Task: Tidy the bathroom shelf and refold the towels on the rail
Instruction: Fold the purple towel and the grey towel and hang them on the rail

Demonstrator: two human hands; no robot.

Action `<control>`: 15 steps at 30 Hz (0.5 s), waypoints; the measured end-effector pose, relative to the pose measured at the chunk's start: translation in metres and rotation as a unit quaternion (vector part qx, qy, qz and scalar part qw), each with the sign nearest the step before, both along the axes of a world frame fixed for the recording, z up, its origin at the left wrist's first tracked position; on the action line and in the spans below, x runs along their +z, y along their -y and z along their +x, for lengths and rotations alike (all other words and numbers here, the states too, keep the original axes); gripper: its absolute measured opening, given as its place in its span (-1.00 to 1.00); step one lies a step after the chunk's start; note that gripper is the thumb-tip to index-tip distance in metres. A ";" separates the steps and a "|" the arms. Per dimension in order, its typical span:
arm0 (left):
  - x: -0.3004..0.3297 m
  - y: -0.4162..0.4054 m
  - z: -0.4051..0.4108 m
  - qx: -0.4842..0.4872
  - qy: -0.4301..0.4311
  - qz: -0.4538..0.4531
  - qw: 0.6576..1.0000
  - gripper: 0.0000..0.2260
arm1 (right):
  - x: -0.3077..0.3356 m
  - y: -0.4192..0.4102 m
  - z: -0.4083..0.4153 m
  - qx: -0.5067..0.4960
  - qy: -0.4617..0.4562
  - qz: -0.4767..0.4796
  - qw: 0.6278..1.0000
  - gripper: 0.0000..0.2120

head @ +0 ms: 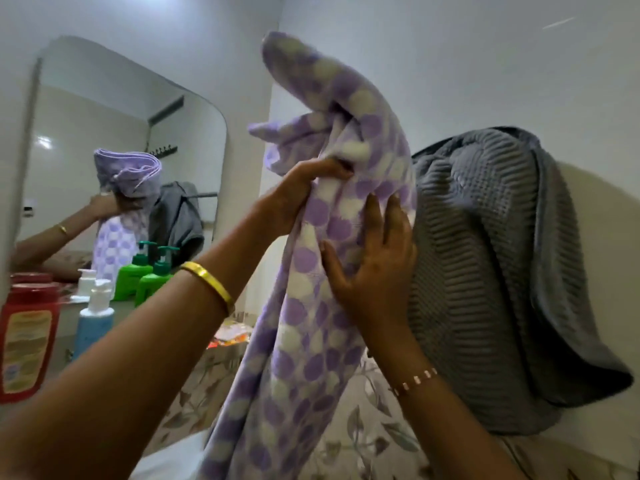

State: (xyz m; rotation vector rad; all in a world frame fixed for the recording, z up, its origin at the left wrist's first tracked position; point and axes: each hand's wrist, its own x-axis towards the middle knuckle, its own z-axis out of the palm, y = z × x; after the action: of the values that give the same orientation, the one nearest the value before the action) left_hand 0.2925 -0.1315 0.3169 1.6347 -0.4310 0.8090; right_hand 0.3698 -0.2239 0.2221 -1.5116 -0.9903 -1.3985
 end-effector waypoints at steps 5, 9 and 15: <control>0.038 -0.014 0.011 0.109 -0.011 0.032 0.993 -0.90 | 0.034 -0.026 0.018 -0.034 0.035 0.027 0.998 -0.25; 0.070 -0.038 0.032 0.047 0.083 -0.031 0.995 -0.72 | 0.070 -0.044 0.037 -0.085 0.065 0.018 0.994 -0.24; 0.124 -0.069 0.062 0.049 0.157 -0.110 0.980 -0.95 | 0.129 -0.069 0.064 -0.189 0.105 -0.010 0.976 -0.28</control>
State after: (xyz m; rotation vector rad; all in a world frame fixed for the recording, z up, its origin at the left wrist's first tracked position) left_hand 0.3542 -0.0629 0.4410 1.3329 -0.4664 1.1555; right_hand 0.4337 -0.1547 0.3512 -1.6524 -0.8722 -1.8519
